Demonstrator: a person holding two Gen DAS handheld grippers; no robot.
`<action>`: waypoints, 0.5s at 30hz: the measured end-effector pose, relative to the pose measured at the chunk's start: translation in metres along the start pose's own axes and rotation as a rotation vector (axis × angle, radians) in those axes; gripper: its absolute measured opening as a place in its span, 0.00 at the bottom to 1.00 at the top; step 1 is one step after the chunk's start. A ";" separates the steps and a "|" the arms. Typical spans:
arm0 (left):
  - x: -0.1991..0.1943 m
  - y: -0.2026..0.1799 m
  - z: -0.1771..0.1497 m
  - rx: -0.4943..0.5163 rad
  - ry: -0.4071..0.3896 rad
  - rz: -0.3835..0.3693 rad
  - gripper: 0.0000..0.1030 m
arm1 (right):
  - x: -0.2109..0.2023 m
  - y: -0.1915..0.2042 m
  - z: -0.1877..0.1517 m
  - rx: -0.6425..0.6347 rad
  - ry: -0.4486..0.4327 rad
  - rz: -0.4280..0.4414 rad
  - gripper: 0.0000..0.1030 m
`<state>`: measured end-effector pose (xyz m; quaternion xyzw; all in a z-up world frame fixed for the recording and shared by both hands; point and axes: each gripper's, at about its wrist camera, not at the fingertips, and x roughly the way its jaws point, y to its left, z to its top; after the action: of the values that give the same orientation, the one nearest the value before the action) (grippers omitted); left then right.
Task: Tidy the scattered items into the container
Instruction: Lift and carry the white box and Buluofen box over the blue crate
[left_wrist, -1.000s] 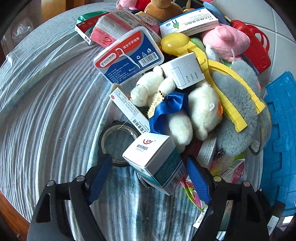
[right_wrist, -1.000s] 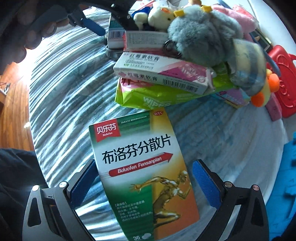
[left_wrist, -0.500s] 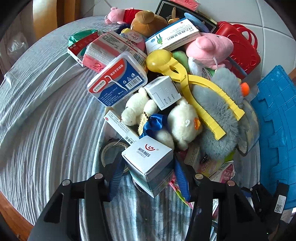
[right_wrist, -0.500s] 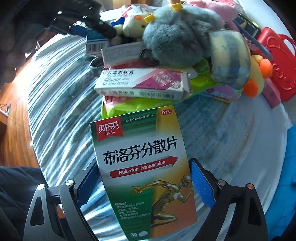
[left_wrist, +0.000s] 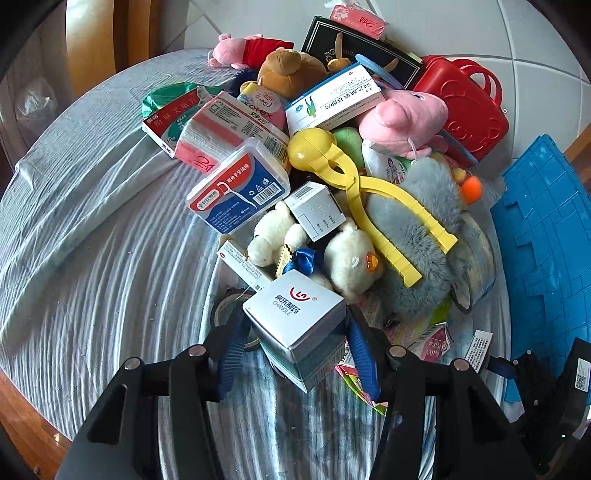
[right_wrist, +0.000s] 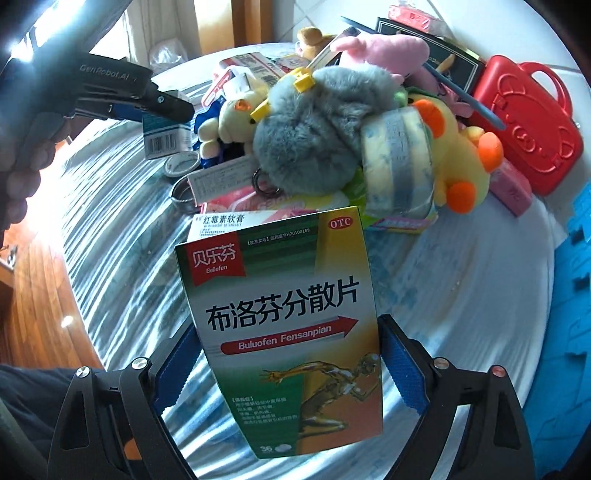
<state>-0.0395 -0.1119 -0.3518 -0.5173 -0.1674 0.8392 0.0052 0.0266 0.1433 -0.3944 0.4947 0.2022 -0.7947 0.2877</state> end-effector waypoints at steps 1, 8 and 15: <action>-0.002 0.001 0.001 -0.003 -0.003 -0.001 0.50 | -0.001 0.003 0.001 -0.002 -0.004 -0.004 0.89; -0.019 0.010 0.008 -0.011 -0.027 -0.002 0.50 | -0.007 0.031 0.019 0.003 -0.042 -0.015 0.89; -0.035 0.013 0.017 0.014 -0.052 0.013 0.50 | -0.021 0.025 0.047 0.044 -0.093 -0.002 0.89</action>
<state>-0.0359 -0.1352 -0.3188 -0.4963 -0.1581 0.8536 -0.0011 0.0185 0.1017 -0.3560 0.4633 0.1715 -0.8213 0.2852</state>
